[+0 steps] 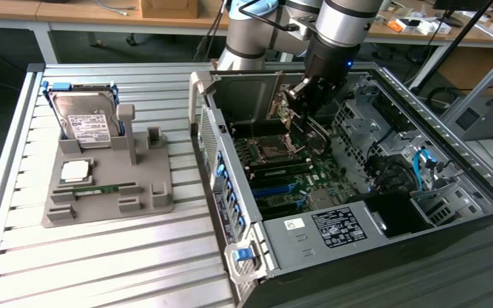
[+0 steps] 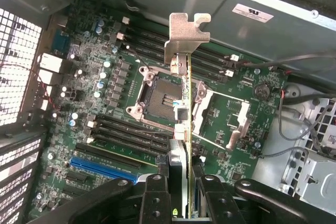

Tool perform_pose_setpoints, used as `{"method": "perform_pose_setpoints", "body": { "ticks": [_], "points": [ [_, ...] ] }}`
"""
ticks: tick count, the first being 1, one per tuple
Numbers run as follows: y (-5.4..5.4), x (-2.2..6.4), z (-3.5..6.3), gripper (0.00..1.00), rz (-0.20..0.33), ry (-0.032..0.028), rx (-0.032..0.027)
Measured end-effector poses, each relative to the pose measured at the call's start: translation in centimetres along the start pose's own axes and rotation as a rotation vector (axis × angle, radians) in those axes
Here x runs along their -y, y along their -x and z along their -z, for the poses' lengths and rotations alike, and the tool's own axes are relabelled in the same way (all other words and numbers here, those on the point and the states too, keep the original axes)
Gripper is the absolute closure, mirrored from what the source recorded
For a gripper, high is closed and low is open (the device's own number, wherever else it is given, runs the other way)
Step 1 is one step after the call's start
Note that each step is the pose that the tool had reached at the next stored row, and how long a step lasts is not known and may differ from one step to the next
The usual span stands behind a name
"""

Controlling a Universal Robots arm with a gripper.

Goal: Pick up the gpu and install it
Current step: 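Insert the gpu into the slot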

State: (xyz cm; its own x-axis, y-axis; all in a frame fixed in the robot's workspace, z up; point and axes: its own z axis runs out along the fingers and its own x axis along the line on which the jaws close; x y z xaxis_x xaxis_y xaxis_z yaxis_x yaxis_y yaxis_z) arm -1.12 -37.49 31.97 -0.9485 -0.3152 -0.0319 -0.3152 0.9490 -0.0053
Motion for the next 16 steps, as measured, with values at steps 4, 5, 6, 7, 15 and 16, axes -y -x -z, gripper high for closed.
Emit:
{"method": "perform_pose_setpoints", "body": {
  "ticks": [4, 5, 6, 7, 15, 16],
  "points": [
    [0.0, 0.0, 0.0, 0.73, 0.008, 0.0003, 0.0],
    [0.0, 0.0, 0.0, 0.73, 0.01, 0.0003, 0.0],
    [0.0, 0.0, 0.0, 0.73, 0.012, 0.0004, 0.0001],
    [0.0, 0.0, 0.0, 0.73, 0.014, 0.0005, 0.0001],
    [0.0, 0.0, 0.0, 0.73, 0.034, 0.0011, 0.0002],
    [0.0, 0.0, 0.0, 0.73, 0.036, 0.0012, 0.0002]
  ]
}}
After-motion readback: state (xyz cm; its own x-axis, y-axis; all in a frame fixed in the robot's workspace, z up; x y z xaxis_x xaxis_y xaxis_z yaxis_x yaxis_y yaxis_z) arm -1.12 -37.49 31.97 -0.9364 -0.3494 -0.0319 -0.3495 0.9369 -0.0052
